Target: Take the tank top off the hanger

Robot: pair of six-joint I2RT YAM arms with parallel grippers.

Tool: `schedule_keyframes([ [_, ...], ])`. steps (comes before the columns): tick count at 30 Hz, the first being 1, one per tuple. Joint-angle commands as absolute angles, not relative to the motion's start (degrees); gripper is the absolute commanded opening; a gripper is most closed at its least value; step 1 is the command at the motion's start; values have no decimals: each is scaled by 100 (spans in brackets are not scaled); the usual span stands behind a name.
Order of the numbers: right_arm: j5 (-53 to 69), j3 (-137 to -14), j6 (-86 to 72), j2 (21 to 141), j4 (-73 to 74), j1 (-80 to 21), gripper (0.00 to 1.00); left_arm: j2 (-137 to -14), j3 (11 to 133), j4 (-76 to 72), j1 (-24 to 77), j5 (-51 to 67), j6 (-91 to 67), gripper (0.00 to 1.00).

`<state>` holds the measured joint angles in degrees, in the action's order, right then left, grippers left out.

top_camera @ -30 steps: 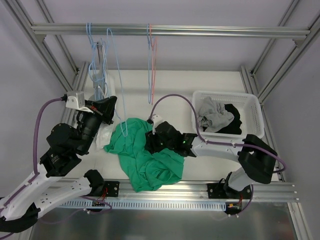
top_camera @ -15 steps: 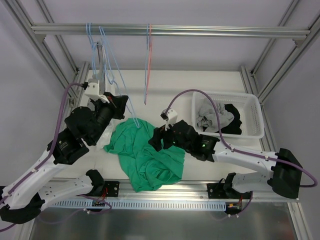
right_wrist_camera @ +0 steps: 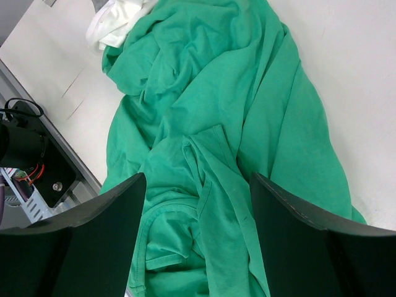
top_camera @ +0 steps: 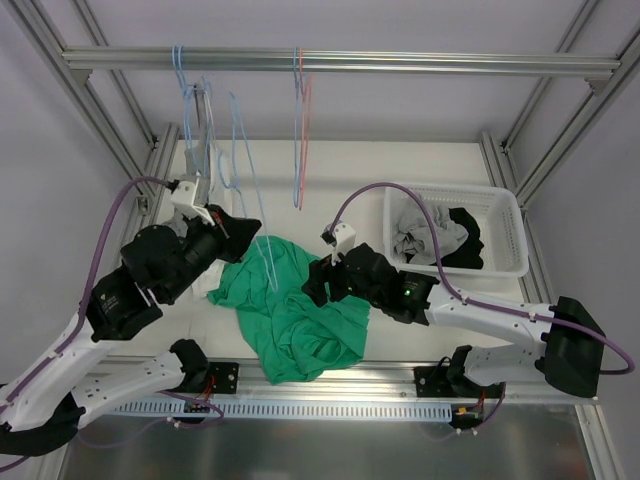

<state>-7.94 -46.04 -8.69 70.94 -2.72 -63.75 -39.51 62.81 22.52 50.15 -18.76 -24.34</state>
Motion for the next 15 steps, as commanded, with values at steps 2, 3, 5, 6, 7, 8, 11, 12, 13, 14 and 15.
schedule_keyframes([
  [2, -905, -4711, -773, 7067, -439, -6407, 72, -4753, 7064, 3101, 4975, -1618, -2321, 0],
  [3, -897, -4702, -773, 7049, -439, -6399, 72, -4920, 7197, 3207, 4975, -1574, -2277, 0],
  [5, -888, -4685, -773, 7005, -439, -6398, 72, -5273, 7460, 3454, 4957, -1669, -2206, 0],
  [6, -888, -4658, -782, 6927, -439, -6398, 72, -5378, 7540, 3506, 4896, -1705, -2180, 0],
  [7, -879, -4641, -782, 6882, -439, -6407, 72, -5562, 7628, 3620, 4835, -1609, -2145, 0],
  [8, -888, -4597, -791, 6838, -439, -6399, 72, -5650, 7794, 3656, 4738, -1513, -2066, 0],
  [11, -914, -4492, -774, 6654, -431, -6398, 72, -5958, 8076, 3718, 4107, -926, -1943, 0],
  [12, -931, -4465, -773, 6558, -422, -6398, 72, -6037, 8182, 3770, 3800, -766, -1925, 0],
  [13, -940, -4447, -765, 6522, -404, -6398, 72, -6160, 8270, 3788, 3719, -643, -1829, 0],
  [14, -940, -4412, -747, 6487, -396, -6398, 72, -6205, 8479, 3823, 3648, -476, -1776, 0],
  [15, -949, -4403, -738, 6460, -378, -6398, 72, -6266, 8612, 3841, 3578, -362, -1723, 0],
])
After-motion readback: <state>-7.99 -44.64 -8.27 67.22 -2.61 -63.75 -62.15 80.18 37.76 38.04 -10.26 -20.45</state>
